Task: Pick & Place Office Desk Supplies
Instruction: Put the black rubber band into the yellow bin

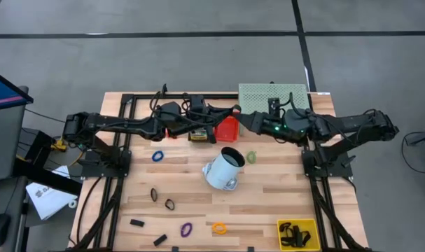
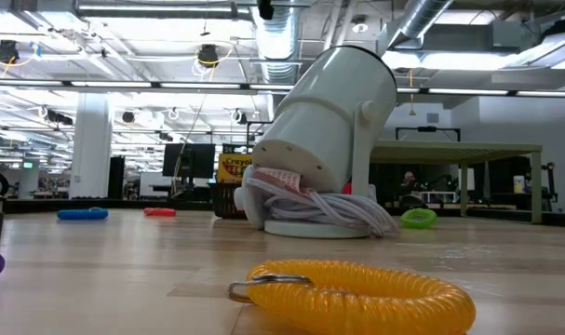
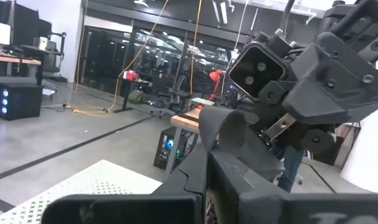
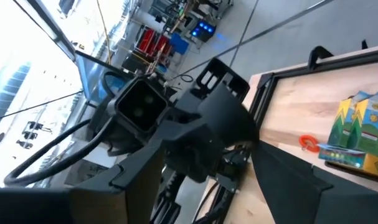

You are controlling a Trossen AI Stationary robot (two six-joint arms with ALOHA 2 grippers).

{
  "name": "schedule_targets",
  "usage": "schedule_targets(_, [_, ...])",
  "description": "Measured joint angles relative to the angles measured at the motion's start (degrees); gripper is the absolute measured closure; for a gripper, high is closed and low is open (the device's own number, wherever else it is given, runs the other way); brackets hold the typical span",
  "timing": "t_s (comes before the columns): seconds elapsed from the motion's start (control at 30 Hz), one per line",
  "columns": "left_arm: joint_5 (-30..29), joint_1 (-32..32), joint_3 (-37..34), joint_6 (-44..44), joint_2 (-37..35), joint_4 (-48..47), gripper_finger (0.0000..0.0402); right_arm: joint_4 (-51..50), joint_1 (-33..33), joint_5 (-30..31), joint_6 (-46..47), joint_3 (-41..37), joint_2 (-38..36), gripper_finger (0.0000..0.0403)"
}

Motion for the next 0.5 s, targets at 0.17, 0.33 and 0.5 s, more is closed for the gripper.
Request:
schedule_targets(0.17, [0.85,0.00,0.00,-0.17,0.00,-0.02,0.0401,-0.02,-0.32,-0.02,0.00,0.00,-0.02,0.0179])
schedule_targets(0.33, [1.51,0.00,0.00,-0.20,-0.02,-0.02,0.0401,-0.09,-0.37,-0.02,-0.42,0.00,-0.02,0.0220])
schedule_targets(0.5, [3.19,-0.18,0.00,-0.79,-0.02,0.00,0.0401,-0.09,-0.35,-0.02,-1.43,0.00,-0.02,0.0270])
